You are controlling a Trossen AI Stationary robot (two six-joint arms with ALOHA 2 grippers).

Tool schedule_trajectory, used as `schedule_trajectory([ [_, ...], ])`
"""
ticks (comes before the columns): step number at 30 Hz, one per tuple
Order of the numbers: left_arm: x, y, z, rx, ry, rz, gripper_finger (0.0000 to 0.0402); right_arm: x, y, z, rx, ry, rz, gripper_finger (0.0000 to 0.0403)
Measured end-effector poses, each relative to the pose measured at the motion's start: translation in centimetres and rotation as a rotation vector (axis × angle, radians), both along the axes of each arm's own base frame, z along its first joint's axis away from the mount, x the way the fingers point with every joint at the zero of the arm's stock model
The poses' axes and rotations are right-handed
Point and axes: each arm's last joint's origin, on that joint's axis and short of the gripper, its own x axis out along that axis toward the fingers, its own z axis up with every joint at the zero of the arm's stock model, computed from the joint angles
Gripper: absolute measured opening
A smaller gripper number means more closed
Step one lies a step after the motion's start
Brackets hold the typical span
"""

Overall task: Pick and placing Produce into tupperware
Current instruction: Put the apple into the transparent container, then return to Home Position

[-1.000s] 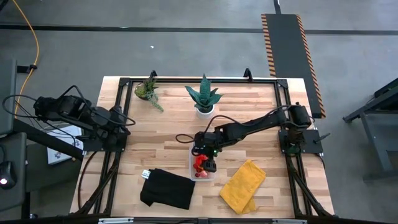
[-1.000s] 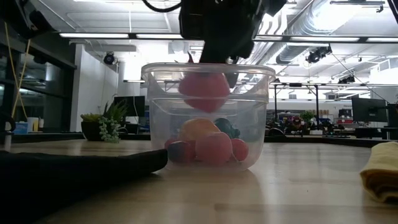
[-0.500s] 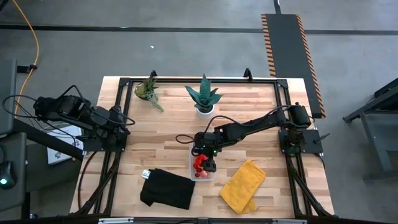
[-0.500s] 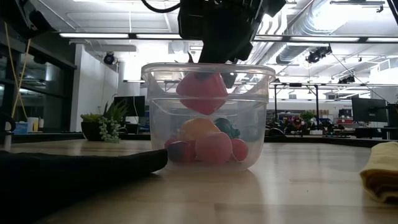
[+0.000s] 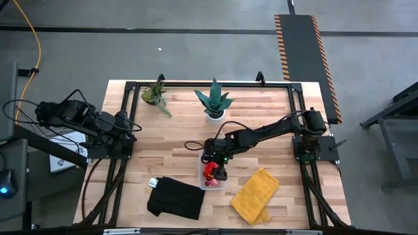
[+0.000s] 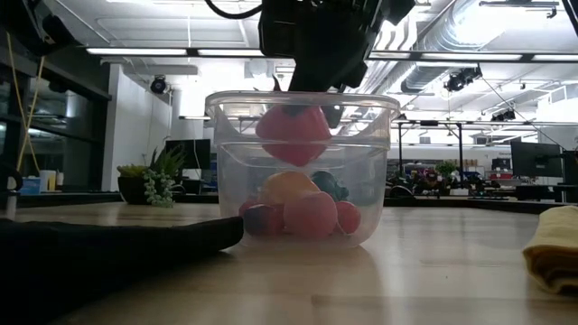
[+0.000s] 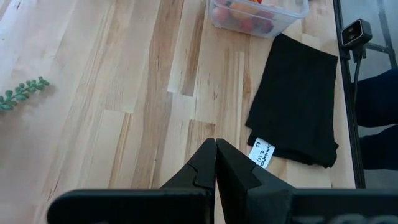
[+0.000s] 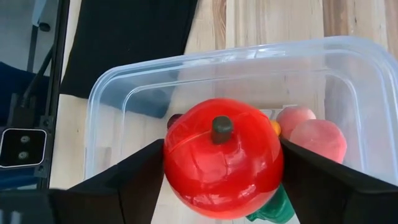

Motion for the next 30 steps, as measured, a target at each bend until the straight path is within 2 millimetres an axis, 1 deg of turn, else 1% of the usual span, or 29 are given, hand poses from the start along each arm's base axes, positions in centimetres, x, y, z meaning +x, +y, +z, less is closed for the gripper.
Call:
schedule_trajectory([
  [7, 0.0, 0.0, 0.0, 0.000, 0.000, 0.000, 0.0001, 0.0, -0.3, 0.0, 0.011, 0.005, -0.017, 0.0318],
  [15, 0.0, 0.0, 0.0, 0.000, 0.000, -0.001, 0.0001, 0.1, -0.3, 0.0, 0.004, 0.003, -0.022, 0.0321],
  [21, 0.0, 0.0, 0.0, 0.001, 0.000, -0.001, 0.0001, 0.2, -1.0, 0.1, -0.004, -0.004, -0.025, 0.0321],
  [24, 0.0, 0.0, 0.0, 0.001, 0.000, -0.002, 0.0001, 0.3, -1.3, 0.6, -0.009, -0.002, -0.028, 0.0321],
  [30, 0.0, 0.0, 0.0, 0.015, -0.001, -0.017, 0.0001, 1.1, -1.8, 2.8, -0.013, -0.049, -0.023, 0.0321],
])
